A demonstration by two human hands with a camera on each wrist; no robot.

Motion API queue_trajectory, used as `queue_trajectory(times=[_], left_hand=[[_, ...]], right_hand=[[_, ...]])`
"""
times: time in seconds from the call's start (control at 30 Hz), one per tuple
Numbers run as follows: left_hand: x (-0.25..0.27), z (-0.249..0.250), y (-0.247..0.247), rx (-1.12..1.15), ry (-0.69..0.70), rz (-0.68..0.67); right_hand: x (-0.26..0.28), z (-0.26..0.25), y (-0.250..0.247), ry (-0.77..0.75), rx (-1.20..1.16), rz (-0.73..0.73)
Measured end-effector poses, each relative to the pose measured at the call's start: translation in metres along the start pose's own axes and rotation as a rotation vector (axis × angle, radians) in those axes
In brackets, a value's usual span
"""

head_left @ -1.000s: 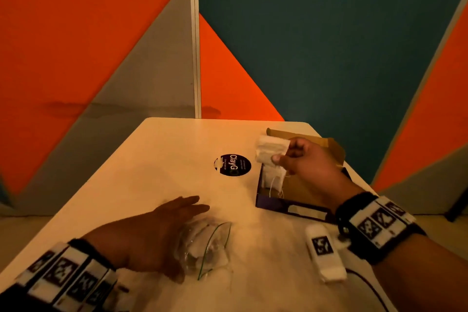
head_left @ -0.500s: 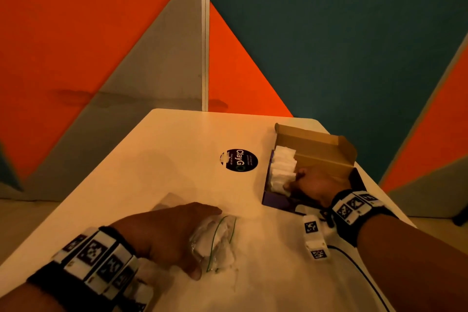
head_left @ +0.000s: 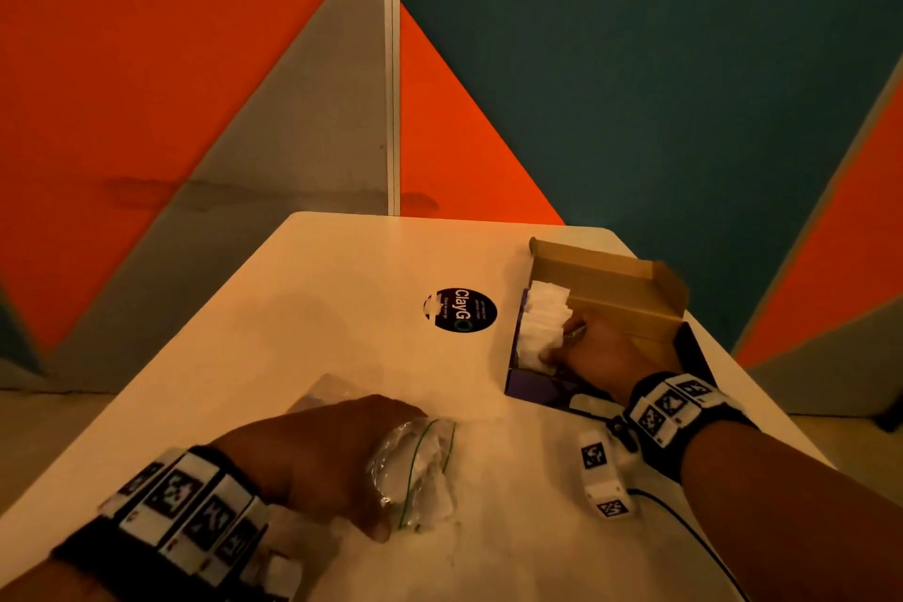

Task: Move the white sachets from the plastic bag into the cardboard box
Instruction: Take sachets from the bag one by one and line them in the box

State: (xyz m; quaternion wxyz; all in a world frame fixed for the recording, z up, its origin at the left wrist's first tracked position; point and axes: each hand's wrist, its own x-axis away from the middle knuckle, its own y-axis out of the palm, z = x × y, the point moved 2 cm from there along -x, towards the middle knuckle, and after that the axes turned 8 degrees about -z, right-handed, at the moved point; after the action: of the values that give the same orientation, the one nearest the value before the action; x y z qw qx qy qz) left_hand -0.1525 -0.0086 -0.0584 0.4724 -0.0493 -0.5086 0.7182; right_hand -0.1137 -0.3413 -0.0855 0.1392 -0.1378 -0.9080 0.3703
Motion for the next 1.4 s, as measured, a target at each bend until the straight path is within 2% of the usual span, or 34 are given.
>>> queue_trajectory(times=[0.1,0.17,0.27,0.33,0.43,0.47,0.53,0.63,0.77,1.07,1.4], left_hand=[[0.000,-0.003,0.000,-0.014,-0.027,0.009],[-0.002,-0.008,0.001,-0.023,-0.052,0.025],[-0.002,-0.010,0.000,-0.024,-0.059,0.074],[-0.003,-0.010,0.000,-0.024,-0.059,0.095],[-0.005,-0.011,-0.001,-0.060,-0.077,0.126],[-0.006,-0.012,-0.002,-0.083,-0.083,0.137],[-0.006,-0.013,-0.002,-0.102,-0.088,0.155],[-0.005,-0.014,-0.002,-0.093,-0.103,0.184],[-0.004,-0.018,-0.004,-0.072,-0.129,0.220],[-0.008,-0.019,-0.004,-0.076,-0.095,0.211],[-0.005,-0.018,-0.003,-0.071,-0.103,0.204]], right_hand=[[0.005,-0.001,-0.003,-0.024,-0.032,0.048],[0.015,-0.006,-0.007,-0.070,-0.033,0.135],[0.051,-0.028,-0.007,-0.199,0.019,0.227],[0.079,-0.044,0.005,-0.357,0.018,0.130],[0.122,-0.066,0.039,-0.524,0.103,-0.295],[0.134,-0.072,0.050,-0.564,0.173,-0.394],[0.149,-0.078,0.067,-0.648,0.325,-0.410],[0.154,-0.085,0.079,-0.725,0.491,-0.280],[0.151,-0.091,0.085,-0.743,0.520,-0.242],[0.135,-0.093,0.094,-0.761,0.825,-0.182],[0.135,-0.092,0.079,-0.628,0.529,-0.231]])
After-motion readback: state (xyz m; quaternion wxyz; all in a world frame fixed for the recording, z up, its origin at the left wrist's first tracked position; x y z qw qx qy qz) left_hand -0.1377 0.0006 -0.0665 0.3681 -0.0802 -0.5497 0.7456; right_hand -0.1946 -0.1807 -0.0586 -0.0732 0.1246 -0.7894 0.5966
